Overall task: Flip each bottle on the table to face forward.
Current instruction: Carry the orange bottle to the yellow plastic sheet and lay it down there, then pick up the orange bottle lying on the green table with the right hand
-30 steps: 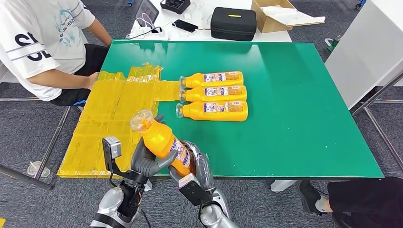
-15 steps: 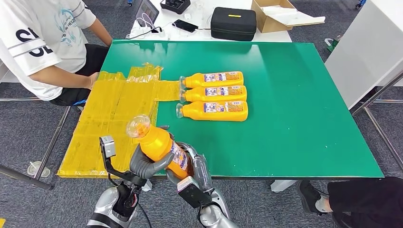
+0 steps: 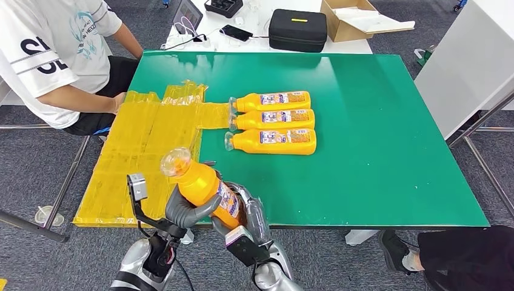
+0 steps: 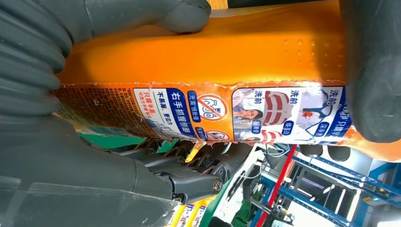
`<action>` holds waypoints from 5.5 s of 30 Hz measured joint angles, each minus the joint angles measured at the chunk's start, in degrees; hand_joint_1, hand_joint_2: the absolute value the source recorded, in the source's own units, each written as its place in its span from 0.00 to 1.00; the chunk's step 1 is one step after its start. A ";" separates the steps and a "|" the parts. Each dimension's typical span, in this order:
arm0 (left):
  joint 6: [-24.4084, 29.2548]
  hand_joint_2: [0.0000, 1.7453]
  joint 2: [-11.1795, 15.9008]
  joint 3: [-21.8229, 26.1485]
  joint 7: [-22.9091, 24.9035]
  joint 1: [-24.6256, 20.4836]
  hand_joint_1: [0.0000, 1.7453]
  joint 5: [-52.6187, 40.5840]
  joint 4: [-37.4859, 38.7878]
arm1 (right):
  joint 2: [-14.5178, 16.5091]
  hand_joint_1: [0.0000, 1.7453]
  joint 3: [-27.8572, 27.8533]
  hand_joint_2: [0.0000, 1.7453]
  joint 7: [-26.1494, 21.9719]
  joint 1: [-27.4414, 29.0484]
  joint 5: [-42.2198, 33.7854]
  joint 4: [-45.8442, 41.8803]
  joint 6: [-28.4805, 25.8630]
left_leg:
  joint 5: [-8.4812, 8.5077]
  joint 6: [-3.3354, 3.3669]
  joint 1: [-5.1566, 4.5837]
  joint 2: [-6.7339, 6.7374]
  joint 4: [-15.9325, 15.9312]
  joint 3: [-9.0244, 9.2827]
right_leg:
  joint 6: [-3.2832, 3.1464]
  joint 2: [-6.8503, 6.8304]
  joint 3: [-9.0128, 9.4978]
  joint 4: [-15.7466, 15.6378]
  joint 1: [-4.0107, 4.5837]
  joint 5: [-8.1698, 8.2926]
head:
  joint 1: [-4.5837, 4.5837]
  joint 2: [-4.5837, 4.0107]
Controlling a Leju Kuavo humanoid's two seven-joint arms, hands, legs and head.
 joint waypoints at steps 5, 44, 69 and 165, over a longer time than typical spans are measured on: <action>-1.86 1.00 0.25 0.39 1.68 0.06 1.00 4.10 0.32 | 0.00 0.42 0.20 1.00 -0.06 -0.11 0.54 0.16 -0.29 | 0.00 0.00 0.00 0.00 0.00 0.00 | 0.00 0.00 0.00 0.00 0.00 0.00 | 0.01 0.00; 44.86 1.00 0.64 17.71 -12.91 -10.57 1.00 -23.39 -1.49 | 0.00 0.00 -7.36 0.00 0.79 5.27 -5.94 -20.04 10.29 | 0.04 0.00 0.02 0.01 0.00 -0.09 | -0.01 0.01 -0.12 0.01 0.02 0.03 | 0.01 0.00; 40.70 1.00 17.22 -1.33 -9.22 -28.36 1.00 -81.93 33.80 | 0.00 0.00 -4.97 0.00 0.48 3.64 -9.56 -21.32 14.09 | 0.15 -0.09 0.03 0.26 -0.01 -0.12 | -0.17 0.26 -0.24 0.05 0.02 0.16 | 0.03 0.00; 38.67 1.00 -0.21 21.40 -14.76 -2.06 0.00 -27.32 -6.48 | -15.52 0.00 -9.37 1.00 29.04 -0.17 20.62 -19.37 21.24 | 0.00 -0.02 -0.07 -0.05 0.01 0.14 | -0.03 0.00 0.14 -0.01 -0.09 0.00 | 0.01 0.01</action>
